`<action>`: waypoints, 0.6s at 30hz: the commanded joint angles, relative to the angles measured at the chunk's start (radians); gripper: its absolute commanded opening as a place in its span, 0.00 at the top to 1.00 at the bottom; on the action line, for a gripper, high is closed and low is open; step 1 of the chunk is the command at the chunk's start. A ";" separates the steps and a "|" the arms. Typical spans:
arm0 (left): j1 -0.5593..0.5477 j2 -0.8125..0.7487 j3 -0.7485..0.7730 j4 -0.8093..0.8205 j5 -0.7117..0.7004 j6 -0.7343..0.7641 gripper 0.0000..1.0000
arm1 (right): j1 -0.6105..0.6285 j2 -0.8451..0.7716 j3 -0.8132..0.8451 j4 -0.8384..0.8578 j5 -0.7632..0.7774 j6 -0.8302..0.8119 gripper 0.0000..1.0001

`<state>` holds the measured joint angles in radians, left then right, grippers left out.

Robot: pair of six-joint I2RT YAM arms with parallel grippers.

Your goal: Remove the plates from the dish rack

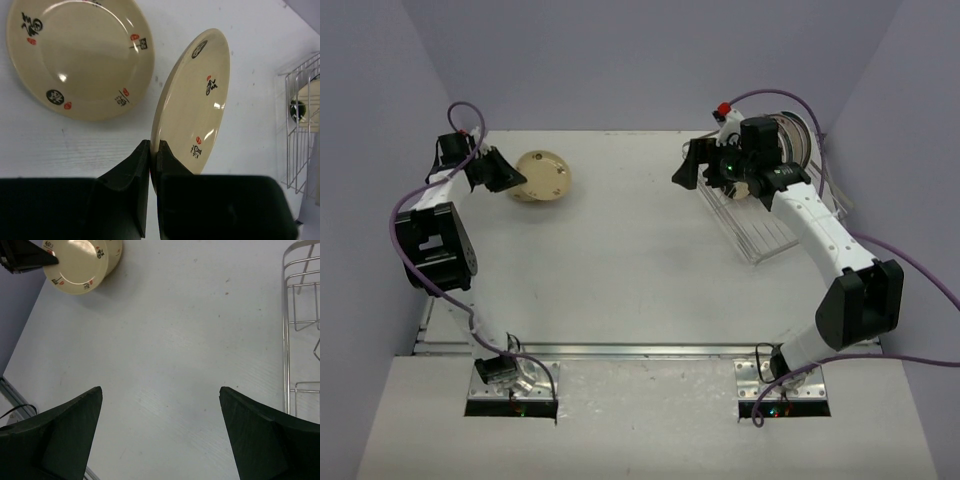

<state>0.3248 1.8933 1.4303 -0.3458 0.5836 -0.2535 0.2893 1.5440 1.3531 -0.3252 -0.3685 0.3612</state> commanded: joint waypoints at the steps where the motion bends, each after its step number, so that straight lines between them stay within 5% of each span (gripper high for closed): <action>1: 0.057 0.083 0.135 0.104 0.088 -0.100 1.00 | -0.047 -0.035 -0.006 -0.001 -0.008 0.002 0.01; 18: 0.115 0.285 0.220 0.125 0.102 -0.138 0.99 | -0.088 -0.009 0.018 -0.030 -0.022 -0.002 0.01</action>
<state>0.4332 2.1759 1.6028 -0.2674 0.6416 -0.3767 0.2056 1.5440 1.3426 -0.3675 -0.3786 0.3626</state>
